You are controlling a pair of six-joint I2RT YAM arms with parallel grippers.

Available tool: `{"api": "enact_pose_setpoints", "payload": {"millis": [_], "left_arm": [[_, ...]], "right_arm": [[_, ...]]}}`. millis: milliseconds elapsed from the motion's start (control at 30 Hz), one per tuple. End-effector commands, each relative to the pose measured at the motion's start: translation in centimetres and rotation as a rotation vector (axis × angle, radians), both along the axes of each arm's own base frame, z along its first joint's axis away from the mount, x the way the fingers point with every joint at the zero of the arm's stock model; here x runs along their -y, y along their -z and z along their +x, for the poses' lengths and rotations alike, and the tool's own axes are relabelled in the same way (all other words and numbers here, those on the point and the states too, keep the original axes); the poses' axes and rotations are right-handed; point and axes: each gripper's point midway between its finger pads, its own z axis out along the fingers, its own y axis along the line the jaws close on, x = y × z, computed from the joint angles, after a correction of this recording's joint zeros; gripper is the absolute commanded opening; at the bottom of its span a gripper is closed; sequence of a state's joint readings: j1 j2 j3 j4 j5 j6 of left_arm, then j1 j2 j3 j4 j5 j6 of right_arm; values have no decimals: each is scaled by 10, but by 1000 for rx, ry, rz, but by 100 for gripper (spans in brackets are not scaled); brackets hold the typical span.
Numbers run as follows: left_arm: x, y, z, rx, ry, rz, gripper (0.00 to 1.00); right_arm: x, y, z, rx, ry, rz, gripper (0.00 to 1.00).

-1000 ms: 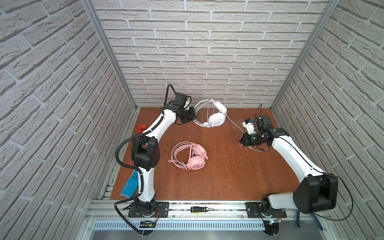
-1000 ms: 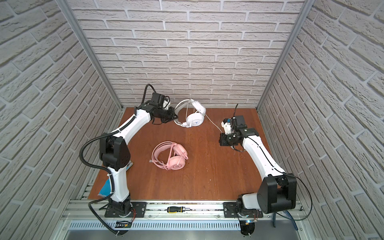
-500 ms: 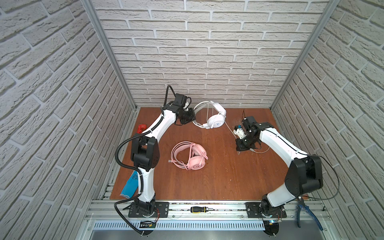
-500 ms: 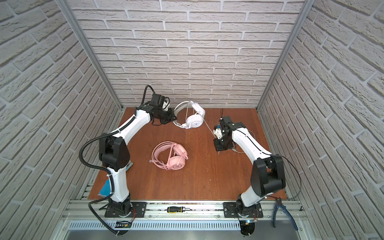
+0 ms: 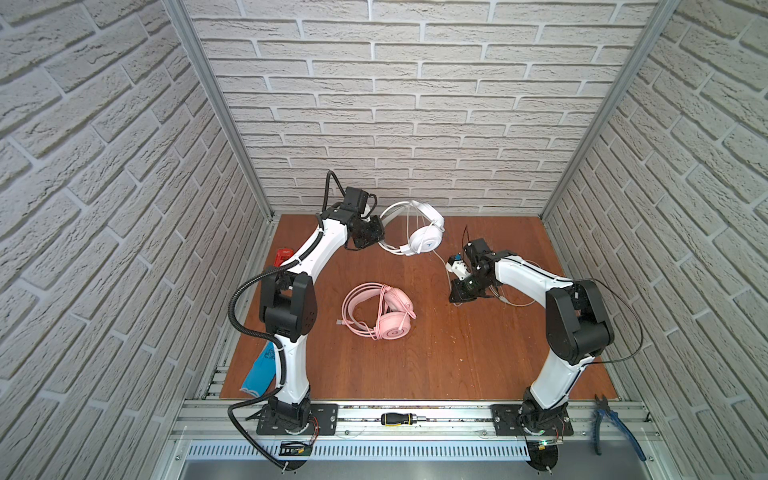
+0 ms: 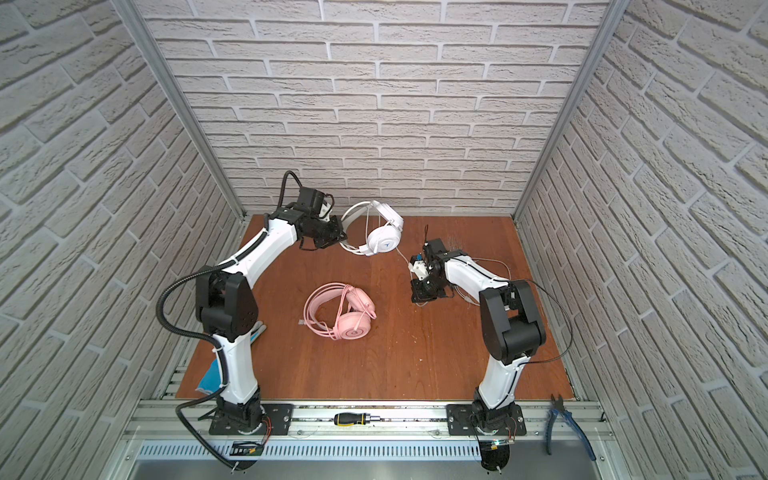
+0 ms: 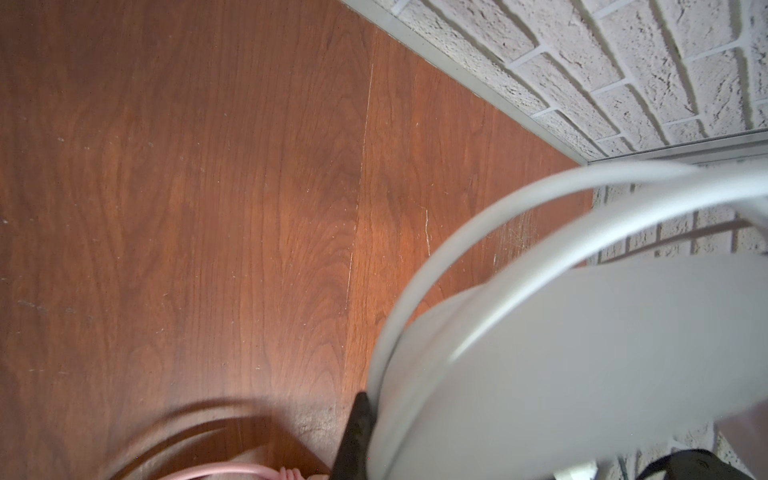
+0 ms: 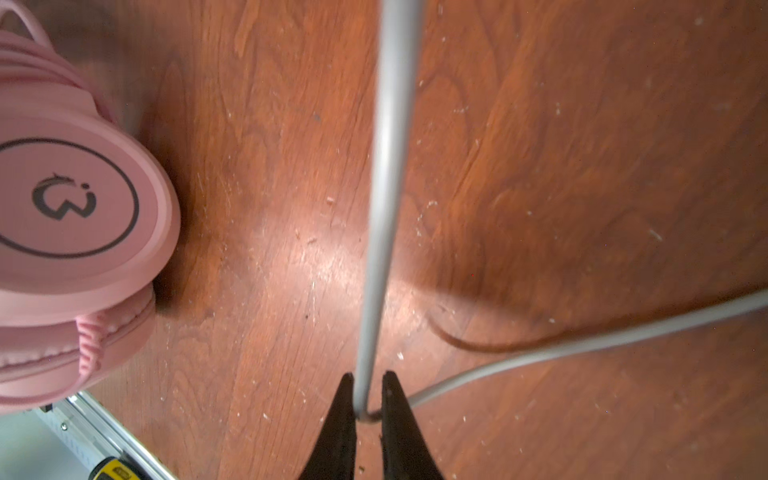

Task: Wrap the headphones
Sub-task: 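Lower the right gripper and grasp the grey-white cable on the table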

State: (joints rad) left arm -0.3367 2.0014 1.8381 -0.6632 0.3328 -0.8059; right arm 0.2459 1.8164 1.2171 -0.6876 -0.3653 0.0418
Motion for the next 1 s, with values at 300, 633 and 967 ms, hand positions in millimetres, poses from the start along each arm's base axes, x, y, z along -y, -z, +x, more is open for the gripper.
{"api": "enact_pose_setpoints", "payload": {"millis": [300,633,967], "left_arm": [[4,-23,-2,50,11,-49,0],[-8,-32,4,70,-25,-47,0],[-9,-36,15,79,-46,-67,0]], "right_arm": [[-10,23,27,62,1,42,25],[-3,37,19,0,12,1,30],[-1,53,-5,-93,15,0,31]]}}
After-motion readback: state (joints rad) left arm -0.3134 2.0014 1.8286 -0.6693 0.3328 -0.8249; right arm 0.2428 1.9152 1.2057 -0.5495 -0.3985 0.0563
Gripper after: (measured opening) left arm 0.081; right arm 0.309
